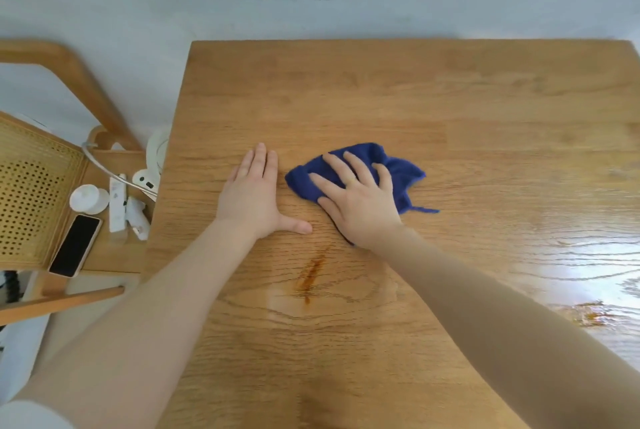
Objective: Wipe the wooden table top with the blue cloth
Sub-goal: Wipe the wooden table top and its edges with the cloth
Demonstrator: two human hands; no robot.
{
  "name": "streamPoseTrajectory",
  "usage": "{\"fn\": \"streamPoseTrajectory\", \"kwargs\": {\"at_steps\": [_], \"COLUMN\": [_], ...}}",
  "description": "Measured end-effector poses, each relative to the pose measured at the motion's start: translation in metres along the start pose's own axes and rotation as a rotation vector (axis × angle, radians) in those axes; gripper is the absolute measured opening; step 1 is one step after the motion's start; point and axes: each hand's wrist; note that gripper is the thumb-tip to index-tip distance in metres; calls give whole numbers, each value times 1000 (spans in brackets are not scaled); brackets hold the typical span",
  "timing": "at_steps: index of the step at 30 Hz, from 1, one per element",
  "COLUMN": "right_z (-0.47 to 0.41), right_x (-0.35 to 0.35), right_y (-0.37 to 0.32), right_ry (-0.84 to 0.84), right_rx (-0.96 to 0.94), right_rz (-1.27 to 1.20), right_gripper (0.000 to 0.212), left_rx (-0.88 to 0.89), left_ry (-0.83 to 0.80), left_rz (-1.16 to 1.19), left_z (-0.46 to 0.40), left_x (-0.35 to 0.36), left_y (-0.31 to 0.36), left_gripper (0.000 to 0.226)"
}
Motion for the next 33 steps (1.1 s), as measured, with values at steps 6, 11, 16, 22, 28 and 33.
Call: {"fn": "streamPoseTrajectory", "kwargs": {"at_steps": [6, 11, 16, 22, 28, 33], "right_z": [-88, -100, -29, -83, -96, -24], "right_x": [-14, -13, -3, -14, -17, -1], "right_y": [14, 5, 0, 18, 15, -3], "right_ry": [-14, -15, -3, -31, -64, -23], "right_rx": [144, 172, -93, 25, 70, -91], "right_rz": [-47, -57, 1, -22, -50, -4], "right_gripper": [42, 42, 43, 43, 42, 45], "left_rx": [-19, -45, -50, -81, -145, -227], "left_ry": [-5, -19, -25, -30, -21, 1], "left_rz": [-22, 7, 58, 23, 7, 44], "left_z": [-2, -4, 3, -1, -2, 6], "left_x": [4, 3, 1, -1, -5, 3], "left_y": [0, 0, 0, 3, 8, 6], "left_gripper": [143, 143, 141, 143, 142, 146]}}
Point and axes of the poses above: each hand's wrist, its own z-axis away from the middle knuckle, its own x-axis out of the palm, y = z × x, and after that the axes turned 3 degrees about -y, right-handed
